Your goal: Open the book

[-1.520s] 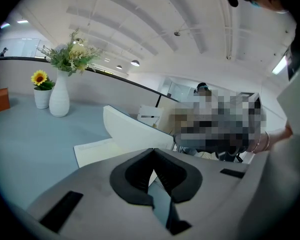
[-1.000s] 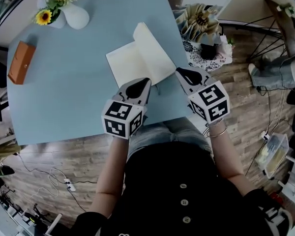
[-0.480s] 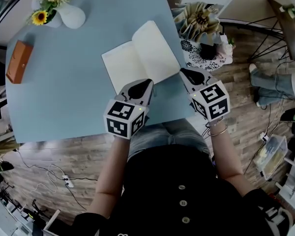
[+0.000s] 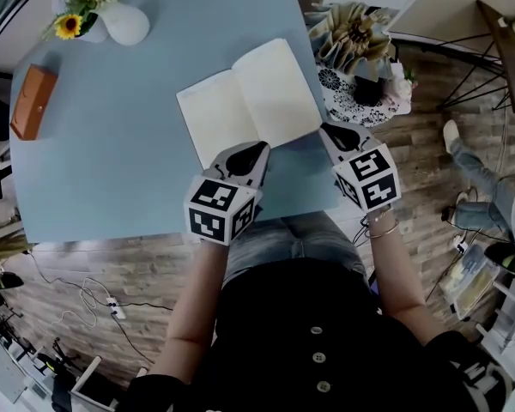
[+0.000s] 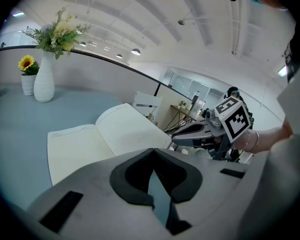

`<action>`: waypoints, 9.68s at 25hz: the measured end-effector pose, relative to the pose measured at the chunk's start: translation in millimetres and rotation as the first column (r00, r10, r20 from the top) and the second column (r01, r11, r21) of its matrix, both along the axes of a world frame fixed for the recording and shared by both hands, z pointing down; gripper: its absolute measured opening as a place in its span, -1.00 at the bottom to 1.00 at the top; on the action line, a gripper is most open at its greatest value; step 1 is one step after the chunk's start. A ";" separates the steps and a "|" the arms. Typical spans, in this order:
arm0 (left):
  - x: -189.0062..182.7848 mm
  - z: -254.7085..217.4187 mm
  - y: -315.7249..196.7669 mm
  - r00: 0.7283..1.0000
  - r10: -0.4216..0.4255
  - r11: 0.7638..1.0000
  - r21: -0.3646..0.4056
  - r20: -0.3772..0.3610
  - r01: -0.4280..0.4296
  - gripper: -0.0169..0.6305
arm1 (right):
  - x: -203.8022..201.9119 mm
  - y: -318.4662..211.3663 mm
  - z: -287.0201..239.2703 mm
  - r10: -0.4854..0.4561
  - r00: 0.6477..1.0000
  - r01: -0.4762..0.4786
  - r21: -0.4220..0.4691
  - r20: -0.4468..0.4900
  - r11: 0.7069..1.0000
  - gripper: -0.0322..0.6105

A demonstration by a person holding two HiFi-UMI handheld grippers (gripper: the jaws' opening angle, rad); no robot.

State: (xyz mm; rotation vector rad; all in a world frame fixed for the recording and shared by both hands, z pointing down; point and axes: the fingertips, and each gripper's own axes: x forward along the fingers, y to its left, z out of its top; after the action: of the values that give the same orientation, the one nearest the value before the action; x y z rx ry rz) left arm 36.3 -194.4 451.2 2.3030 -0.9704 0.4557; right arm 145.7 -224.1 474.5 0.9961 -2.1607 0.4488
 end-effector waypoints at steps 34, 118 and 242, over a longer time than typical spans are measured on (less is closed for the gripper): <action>15.6 33.6 3.1 0.999 0.002 0.999 -0.055 0.051 0.000 -0.91 | 14.0 -0.7 63.1 0.017 0.999 -0.020 -0.069 -0.046 0.997 -0.86; -67.5 -122.1 -24.0 1.000 -0.028 0.948 0.317 -0.011 0.030 -0.91 | -120.3 -12.6 -160.9 -0.132 0.935 0.017 0.329 0.330 0.944 -0.68; -57.7 -48.4 27.1 1.000 0.013 0.993 0.113 0.004 -0.013 -0.91 | -145.7 46.9 -89.8 -0.174 0.931 0.137 0.136 0.322 0.981 -0.90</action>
State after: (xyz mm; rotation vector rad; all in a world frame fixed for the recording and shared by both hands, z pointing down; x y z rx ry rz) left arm -21.4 -167.3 402.8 2.4115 -1.0068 0.4193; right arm 0.0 -177.2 384.7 0.8452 -2.5720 0.4496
